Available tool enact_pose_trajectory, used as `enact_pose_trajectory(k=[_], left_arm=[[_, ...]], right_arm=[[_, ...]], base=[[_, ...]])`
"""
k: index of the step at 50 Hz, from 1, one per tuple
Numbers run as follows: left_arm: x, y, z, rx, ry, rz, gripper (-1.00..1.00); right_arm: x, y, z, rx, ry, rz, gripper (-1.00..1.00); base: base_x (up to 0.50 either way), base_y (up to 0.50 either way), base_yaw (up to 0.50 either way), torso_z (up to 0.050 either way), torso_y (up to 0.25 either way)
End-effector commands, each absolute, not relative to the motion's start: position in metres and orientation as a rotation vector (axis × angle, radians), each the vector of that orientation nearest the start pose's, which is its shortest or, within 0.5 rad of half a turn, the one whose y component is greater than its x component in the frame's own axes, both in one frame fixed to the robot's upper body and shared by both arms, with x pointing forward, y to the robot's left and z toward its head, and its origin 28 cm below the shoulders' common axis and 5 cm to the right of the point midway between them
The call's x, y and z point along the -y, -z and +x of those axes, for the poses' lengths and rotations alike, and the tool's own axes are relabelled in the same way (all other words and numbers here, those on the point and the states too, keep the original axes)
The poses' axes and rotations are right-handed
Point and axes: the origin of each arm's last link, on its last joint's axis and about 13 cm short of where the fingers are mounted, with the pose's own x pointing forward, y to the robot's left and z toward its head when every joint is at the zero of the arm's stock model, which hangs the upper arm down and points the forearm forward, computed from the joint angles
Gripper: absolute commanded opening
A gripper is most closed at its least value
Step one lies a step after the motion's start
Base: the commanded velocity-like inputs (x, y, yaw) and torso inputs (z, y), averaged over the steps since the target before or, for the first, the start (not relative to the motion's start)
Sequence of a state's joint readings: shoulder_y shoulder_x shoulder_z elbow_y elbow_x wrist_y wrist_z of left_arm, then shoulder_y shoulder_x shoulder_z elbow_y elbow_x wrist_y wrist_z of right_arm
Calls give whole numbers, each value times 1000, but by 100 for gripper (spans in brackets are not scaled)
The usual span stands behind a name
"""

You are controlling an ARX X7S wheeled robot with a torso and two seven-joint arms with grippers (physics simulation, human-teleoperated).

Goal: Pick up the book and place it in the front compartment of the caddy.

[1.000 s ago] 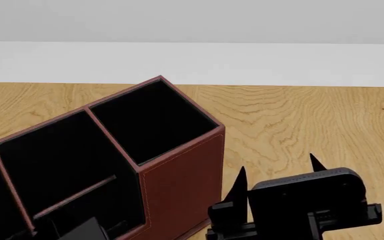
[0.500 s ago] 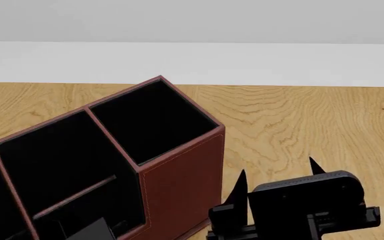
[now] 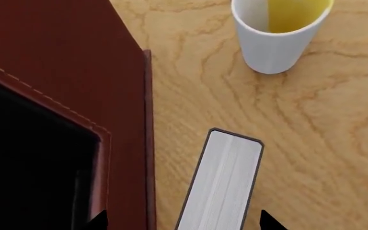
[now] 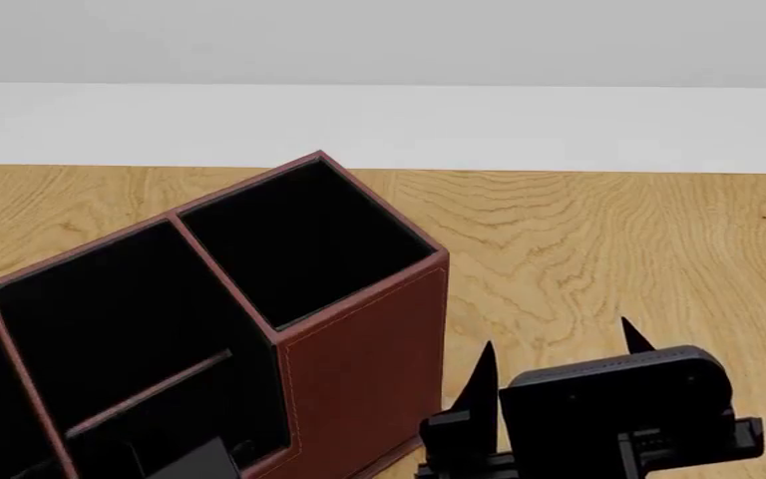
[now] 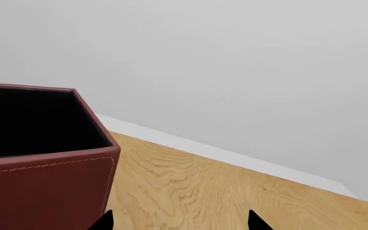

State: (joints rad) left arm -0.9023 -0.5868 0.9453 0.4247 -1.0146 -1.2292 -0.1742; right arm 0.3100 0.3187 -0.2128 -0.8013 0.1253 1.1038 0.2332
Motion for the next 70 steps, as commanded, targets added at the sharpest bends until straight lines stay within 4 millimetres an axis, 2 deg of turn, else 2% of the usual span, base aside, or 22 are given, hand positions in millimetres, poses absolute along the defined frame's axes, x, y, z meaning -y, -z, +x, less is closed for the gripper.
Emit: enact_pose_trajectory(k=[1, 20, 21, 37, 56, 66, 70], left_arm=[[-192, -139, 240, -651, 829, 602, 100], [-191, -131, 238, -670, 847, 602, 100], [-191, -132, 238, -665, 843, 602, -100], [-187, -149, 228, -639, 832, 580, -100], [-182, -183, 190, -592, 765, 448, -100], [-191, -194, 182, -586, 703, 504, -100], [-195, -197, 178, -542, 671, 588, -100]], right_arm=[[111, -156, 209, -14, 19, -312, 100], [111, -157, 208, -13, 20, -312, 100], [111, -157, 208, -14, 21, -313, 100], [111, -159, 209, -9, 17, -312, 100], [110, -154, 206, -4, 8, -298, 100], [111, -155, 204, 5, 10, -295, 100], [111, -155, 204, 6, 10, -294, 100]], base=[[0, 0, 0, 0, 0], [0, 0, 0, 0, 0], [0, 0, 0, 0, 0], [1, -1, -2, 0, 0], [0, 0, -1, -1, 0], [0, 0, 0, 0, 0], [0, 0, 0, 0, 0]])
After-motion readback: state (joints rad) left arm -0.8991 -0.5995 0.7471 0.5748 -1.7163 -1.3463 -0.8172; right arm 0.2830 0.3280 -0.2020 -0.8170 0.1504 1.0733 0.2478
